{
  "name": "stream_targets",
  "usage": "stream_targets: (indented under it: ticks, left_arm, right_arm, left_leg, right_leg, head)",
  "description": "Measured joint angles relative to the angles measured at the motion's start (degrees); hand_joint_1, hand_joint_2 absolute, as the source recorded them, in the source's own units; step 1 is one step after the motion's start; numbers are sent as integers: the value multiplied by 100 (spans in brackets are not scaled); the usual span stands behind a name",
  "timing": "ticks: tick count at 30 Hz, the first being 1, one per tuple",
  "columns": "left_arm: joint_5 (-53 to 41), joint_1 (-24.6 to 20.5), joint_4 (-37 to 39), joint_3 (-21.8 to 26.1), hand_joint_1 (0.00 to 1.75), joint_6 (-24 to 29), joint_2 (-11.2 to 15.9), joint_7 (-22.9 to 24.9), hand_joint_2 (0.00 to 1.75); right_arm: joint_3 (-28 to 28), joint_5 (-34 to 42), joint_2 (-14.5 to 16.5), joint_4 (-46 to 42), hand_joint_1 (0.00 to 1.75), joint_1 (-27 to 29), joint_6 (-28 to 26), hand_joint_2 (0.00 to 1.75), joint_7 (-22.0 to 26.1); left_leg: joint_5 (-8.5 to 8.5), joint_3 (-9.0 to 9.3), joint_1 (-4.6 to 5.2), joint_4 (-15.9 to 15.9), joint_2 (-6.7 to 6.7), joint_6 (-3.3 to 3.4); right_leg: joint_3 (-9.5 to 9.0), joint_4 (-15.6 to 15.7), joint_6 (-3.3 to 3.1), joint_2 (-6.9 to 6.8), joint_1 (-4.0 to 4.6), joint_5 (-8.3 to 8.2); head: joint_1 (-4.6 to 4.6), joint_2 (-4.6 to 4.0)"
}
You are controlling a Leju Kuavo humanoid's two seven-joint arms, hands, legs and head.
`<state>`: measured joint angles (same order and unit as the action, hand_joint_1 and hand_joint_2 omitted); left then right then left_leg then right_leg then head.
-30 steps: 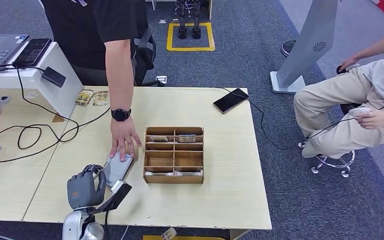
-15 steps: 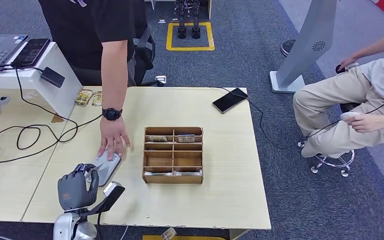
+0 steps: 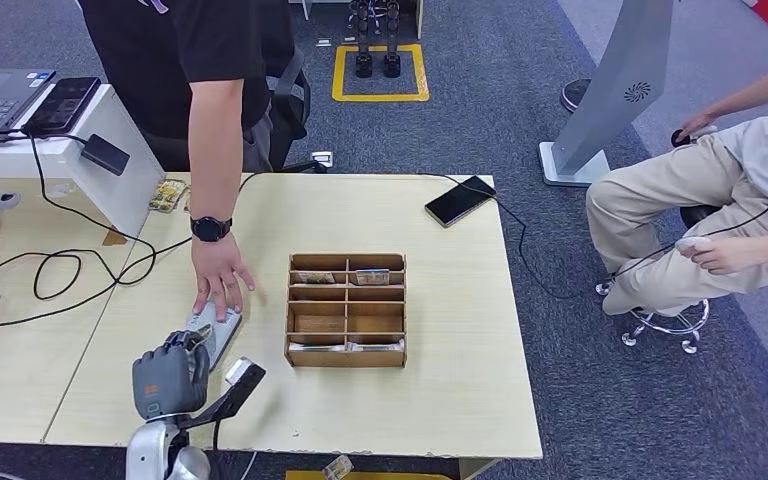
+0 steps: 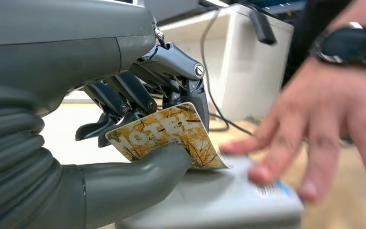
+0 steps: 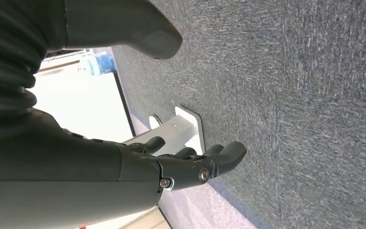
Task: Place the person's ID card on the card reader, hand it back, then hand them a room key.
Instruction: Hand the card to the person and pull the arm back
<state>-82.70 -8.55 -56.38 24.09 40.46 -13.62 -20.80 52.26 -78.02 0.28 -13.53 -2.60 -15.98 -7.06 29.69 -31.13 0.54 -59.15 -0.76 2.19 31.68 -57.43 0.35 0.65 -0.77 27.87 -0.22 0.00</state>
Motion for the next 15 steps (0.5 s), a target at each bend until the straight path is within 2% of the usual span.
stream_targets:
  ticks: [4, 7, 15]
  left_arm:
    - [-100, -64, 497, -714, 175, -1, 276, 715, 175]
    - [-72, -211, 901, -1159, 175, -4, 455, 1012, 175]
    - [198, -549, 1632, -1788, 175, -20, 728, 1188, 175]
  right_arm:
    - [0, -51, 0, 0, 0, -2, 9, 175, -8]
    - [0, -73, 0, 0, 0, -5, 15, 175, -7]
    - [0, -123, -2, -1, 0, -9, 15, 175, -18]
  left_leg:
    - [0, 8, 1, 2, -8, 0]
    - [2, 29, 1, 6, -16, -2]
    - [3, 82, 6, 12, -51, -3]
  right_leg:
    - [-13, 0, -1, -8, -1, 3]
    - [-40, 0, 1, -18, -1, 12]
    - [-102, 0, 5, -50, -4, 28]
  head:
    - [-1, 0]
    - [-1, 0]
    - [-1, 0]
